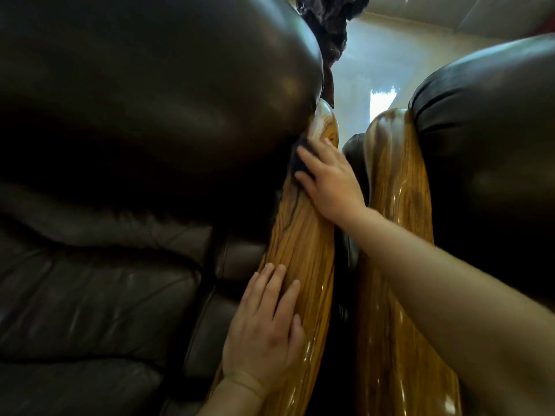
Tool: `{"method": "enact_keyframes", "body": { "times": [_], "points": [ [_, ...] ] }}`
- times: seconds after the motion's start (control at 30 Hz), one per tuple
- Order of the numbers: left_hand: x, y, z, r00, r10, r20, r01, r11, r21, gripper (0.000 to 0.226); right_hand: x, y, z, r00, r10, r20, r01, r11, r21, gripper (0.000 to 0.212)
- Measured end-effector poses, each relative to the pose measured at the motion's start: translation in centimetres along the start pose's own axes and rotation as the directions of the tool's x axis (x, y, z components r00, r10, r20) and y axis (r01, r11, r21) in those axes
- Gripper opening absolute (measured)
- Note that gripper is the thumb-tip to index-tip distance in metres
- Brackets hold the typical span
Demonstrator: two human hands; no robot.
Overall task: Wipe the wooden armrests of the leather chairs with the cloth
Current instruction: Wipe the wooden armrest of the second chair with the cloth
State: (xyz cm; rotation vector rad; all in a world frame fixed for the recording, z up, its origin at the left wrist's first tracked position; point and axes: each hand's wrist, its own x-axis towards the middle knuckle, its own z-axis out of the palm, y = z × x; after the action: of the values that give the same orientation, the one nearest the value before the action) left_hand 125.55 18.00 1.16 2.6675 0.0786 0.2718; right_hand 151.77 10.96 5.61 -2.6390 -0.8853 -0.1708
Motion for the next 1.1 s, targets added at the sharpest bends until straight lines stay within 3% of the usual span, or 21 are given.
{"method": "enact_keyframes", "body": {
  "times": [0.03, 0.1, 0.17, 0.27, 0.3, 0.37, 0.43, 0.5, 0.6, 0.67, 0.73, 0.8, 0.87, 0.9, 0.97, 1.1],
  "points": [
    [0.0, 0.0, 0.0, 1.000, -0.004, -0.007, 0.004, 1.000, -0.005, 0.049, 0.7, -0.7, 0.3, 0.998, 0.066, 0.010, -0.066, 0.998, -0.002, 0.054],
    [0.0, 0.0, 0.0, 1.000, -0.011, -0.004, 0.011, 1.000, 0.001, 0.048, -1.2, -2.5, 1.2, 1.000, 0.026, 0.017, -0.025, 0.999, -0.046, 0.055],
    [0.1, 0.2, -0.5, 1.000, -0.021, 0.002, 0.021, 1.000, -0.008, 0.048, -5.9, -3.8, 1.7, 0.985, -0.173, 0.021, 0.174, 0.983, -0.064, 0.053],
    [-0.3, 0.2, -1.6, 0.999, 0.033, 0.015, -0.032, 0.999, -0.041, 0.048, -10.0, -2.9, 0.6, 0.918, -0.368, 0.146, 0.381, 0.922, -0.073, 0.053],
    [-1.1, 0.0, -1.9, 0.997, 0.072, 0.016, -0.072, 0.997, -0.032, 0.047, -9.1, -2.0, 0.2, 0.916, -0.371, 0.154, 0.387, 0.917, -0.095, 0.054],
    [-3.8, -0.8, -2.2, 0.990, 0.127, 0.060, -0.128, 0.992, 0.017, 0.050, -6.8, -1.6, -0.1, 0.963, -0.228, 0.147, 0.249, 0.958, -0.146, 0.057],
    [-7.5, -1.6, -2.4, 0.992, 0.062, 0.107, -0.071, 0.995, 0.074, 0.057, -6.4, -3.3, 0.4, 0.989, -0.087, 0.120, 0.103, 0.986, -0.134, 0.057],
    [-10.6, -2.1, -2.4, 0.990, -0.007, 0.143, -0.012, 0.992, 0.125, 0.064, -9.8, -5.9, 1.3, 0.994, -0.094, 0.052, 0.099, 0.988, -0.115, 0.053],
    [-14.3, -2.4, -2.1, 0.977, 0.045, 0.210, -0.076, 0.987, 0.142, 0.068, -19.4, -8.2, 1.4, 0.941, -0.332, 0.060, 0.336, 0.941, -0.051, 0.047],
    [-15.9, -2.5, -2.0, 0.968, 0.069, 0.241, -0.105, 0.985, 0.139, 0.069, -25.0, -8.2, 1.2, 0.848, -0.509, 0.148, 0.512, 0.859, 0.020, 0.046],
    [-16.8, -2.7, -2.2, 0.965, 0.067, 0.254, -0.101, 0.987, 0.123, 0.068, -26.4, -7.4, 0.9, 0.784, -0.596, 0.175, 0.601, 0.799, 0.029, 0.045],
    [-17.1, -2.8, -2.6, 0.967, 0.066, 0.247, -0.094, 0.990, 0.103, 0.066, -24.3, -7.7, 1.1, 0.879, -0.469, 0.085, 0.471, 0.882, -0.002, 0.042],
    [-17.0, -2.7, -3.0, 0.965, 0.035, 0.262, -0.064, 0.993, 0.102, 0.063, -21.1, -9.0, 1.2, 0.985, -0.166, -0.048, 0.167, 0.986, 0.016, 0.041],
    [-16.9, -2.6, -3.2, 0.963, 0.017, 0.269, -0.044, 0.995, 0.093, 0.062, -20.1, -9.8, 1.3, 0.997, -0.021, -0.076, 0.023, 0.999, 0.025, 0.041],
    [-16.7, -2.7, -3.5, 0.965, 0.004, 0.261, -0.022, 0.998, 0.065, 0.062, -19.7, -10.8, 2.0, 0.985, 0.122, -0.122, -0.121, 0.992, 0.019, 0.043],
    [-17.1, -3.2, -3.9, 0.961, 0.062, 0.269, -0.075, 0.997, 0.037, 0.063, -25.7, -13.5, 4.0, 0.975, 0.146, -0.168, -0.152, 0.988, -0.024, 0.049]
  ]
}}
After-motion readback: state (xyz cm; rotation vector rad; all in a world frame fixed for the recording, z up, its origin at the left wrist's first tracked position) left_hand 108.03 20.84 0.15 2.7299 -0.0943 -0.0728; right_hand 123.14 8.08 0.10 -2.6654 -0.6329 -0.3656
